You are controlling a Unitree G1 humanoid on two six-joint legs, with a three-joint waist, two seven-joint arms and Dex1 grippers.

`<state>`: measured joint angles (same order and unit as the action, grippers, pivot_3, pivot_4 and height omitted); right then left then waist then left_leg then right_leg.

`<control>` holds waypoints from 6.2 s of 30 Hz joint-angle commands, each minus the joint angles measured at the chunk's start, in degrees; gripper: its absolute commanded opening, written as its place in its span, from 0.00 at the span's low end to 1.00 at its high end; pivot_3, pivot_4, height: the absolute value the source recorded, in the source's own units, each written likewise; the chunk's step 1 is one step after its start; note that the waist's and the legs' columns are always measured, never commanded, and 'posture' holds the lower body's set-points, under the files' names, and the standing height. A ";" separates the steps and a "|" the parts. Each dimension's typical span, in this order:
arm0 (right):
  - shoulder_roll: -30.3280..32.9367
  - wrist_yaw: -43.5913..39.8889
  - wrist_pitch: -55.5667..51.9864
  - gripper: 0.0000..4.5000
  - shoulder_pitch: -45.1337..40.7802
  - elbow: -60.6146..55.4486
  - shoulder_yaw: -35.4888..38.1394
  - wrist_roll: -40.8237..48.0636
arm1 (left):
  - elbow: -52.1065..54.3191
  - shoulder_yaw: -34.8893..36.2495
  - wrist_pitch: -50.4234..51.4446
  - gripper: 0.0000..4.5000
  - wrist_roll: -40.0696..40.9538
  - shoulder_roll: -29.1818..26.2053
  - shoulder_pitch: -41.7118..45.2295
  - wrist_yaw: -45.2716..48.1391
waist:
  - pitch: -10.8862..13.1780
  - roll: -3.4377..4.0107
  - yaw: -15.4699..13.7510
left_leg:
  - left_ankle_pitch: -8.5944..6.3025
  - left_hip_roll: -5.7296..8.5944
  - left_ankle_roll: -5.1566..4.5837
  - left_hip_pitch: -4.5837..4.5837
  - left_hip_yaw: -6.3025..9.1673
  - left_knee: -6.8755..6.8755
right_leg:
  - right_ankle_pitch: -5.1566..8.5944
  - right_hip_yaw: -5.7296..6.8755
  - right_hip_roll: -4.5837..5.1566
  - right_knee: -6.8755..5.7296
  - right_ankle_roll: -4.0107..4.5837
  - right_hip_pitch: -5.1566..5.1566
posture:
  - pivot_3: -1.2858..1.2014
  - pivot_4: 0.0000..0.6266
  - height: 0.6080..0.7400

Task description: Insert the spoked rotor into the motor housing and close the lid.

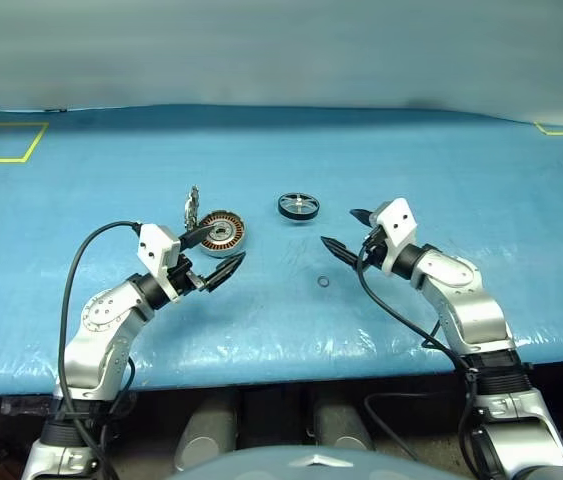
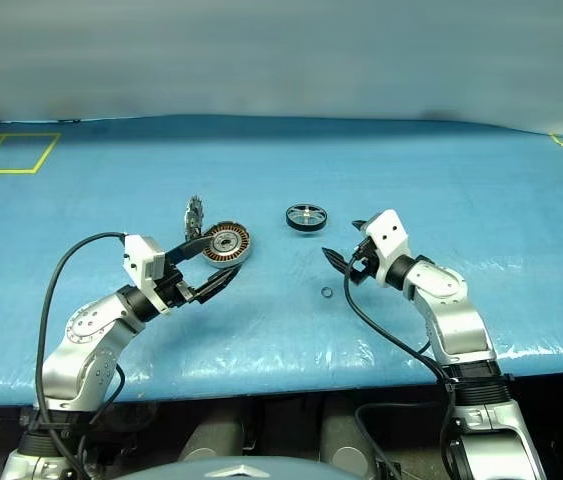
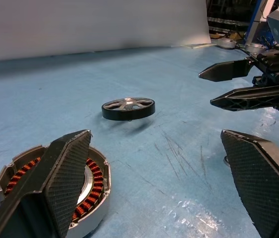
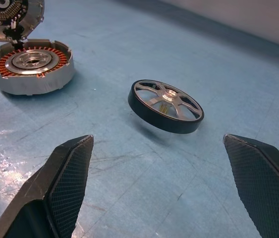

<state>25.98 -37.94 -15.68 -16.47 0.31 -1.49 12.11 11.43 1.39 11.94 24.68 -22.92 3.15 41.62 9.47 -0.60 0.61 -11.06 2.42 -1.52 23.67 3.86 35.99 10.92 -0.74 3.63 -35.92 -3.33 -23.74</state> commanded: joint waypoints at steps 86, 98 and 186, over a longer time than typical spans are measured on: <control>-1.99 1.43 3.47 0.99 1.80 -6.80 -5.45 -5.92 | -31.26 -43.56 -6.77 1.00 -44.41 -14.24 66.61 50.85 | 0.30 -0.26 0.75 | -0.06 0.01 -0.11 0.22 -0.30 0.06 | 0.01 0.01 -0.14 0.01 -0.14 -0.11 | 0.52 0.24 1.00; 3.13 -5.12 -1.10 0.99 -3.72 -7.21 -7.16 -5.95 | -19.53 -53.83 -1.09 1.00 -44.45 -21.41 63.28 50.88 | 0.34 -0.24 1.41 | -0.06 -0.03 -0.12 0.14 -0.14 0.15 | 0.00 -0.03 -0.16 -0.11 -0.16 -0.08 | 0.52 0.24 1.00; 3.71 2.26 -0.81 1.00 4.66 -14.57 -3.09 -6.97 | -33.36 -44.82 -50.80 0.42 -64.15 -10.07 59.67 23.81 | 0.35 -0.25 0.16 | -0.15 0.02 -0.26 0.35 -0.18 1.19 | -0.07 -0.08 -0.07 -0.81 -0.28 -0.14 | 0.52 0.24 1.00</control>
<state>29.21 -36.20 -17.65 -11.84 -11.87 -6.11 5.01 -24.32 -45.52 -37.74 -39.92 -33.42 61.16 67.01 9.82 -0.85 0.77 -11.20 2.44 -1.78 24.02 3.68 37.19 10.85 -0.82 3.56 -36.73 -3.61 -23.88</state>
